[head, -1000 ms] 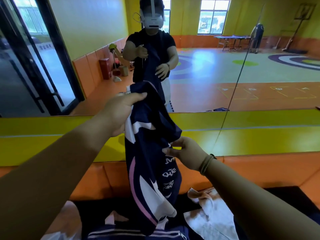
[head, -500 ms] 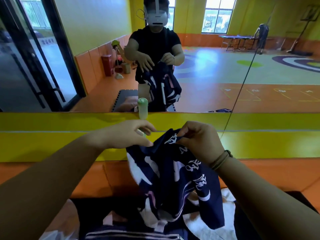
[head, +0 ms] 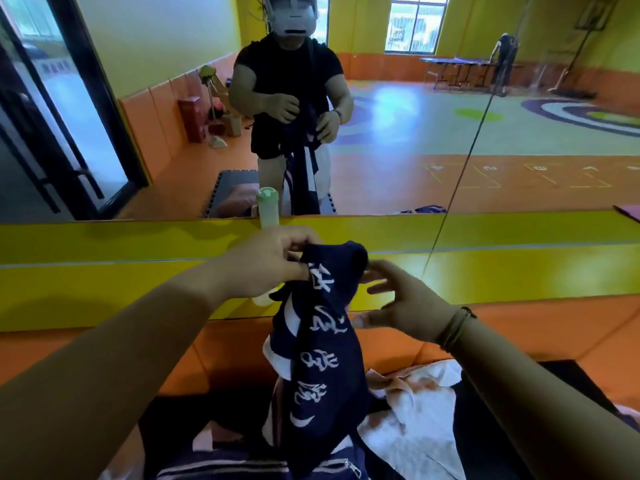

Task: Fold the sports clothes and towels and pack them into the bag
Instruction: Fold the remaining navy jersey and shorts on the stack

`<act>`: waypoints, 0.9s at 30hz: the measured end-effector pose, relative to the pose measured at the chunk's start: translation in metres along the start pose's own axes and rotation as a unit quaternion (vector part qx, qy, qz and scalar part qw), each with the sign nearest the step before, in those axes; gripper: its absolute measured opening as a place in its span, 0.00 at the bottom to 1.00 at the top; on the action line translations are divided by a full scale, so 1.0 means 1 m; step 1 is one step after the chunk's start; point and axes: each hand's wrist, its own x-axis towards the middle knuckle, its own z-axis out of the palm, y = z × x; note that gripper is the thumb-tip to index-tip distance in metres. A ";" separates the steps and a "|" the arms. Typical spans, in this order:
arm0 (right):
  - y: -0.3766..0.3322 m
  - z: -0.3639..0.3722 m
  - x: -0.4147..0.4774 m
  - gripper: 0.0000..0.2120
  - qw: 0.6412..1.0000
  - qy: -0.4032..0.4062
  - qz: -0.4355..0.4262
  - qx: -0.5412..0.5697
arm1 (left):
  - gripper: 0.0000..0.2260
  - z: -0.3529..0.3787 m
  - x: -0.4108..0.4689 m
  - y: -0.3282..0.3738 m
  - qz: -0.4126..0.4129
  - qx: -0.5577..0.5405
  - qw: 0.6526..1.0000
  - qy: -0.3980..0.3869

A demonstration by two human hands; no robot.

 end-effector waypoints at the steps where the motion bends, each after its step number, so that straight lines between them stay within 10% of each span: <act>1: 0.002 0.003 -0.001 0.33 1.000 -0.020 0.006 0.009 | 0.08 -0.001 0.000 0.002 0.013 -0.020 1.000 0.001; 6: -0.001 0.024 0.000 0.11 0.998 -0.031 -0.045 0.020 | 0.13 -0.007 0.001 0.016 0.044 -0.084 0.995 0.017; 13: -0.014 -0.001 0.008 0.05 0.977 0.048 0.001 0.207 | 0.12 -0.026 -0.006 -0.005 -0.047 -0.022 0.994 0.097; 17: -0.027 -0.012 0.005 0.05 0.968 -0.039 0.001 0.250 | 0.11 -0.024 -0.013 -0.009 -0.067 -0.040 0.991 0.108; 21: -0.033 0.011 0.006 0.17 0.987 -0.090 -0.045 0.126 | 0.10 -0.021 -0.012 -0.002 -0.067 -0.060 0.990 0.109; 27: -0.038 0.010 0.013 0.06 0.996 0.033 -0.086 0.017 | 0.07 -0.028 -0.016 0.001 -0.063 0.021 0.993 0.097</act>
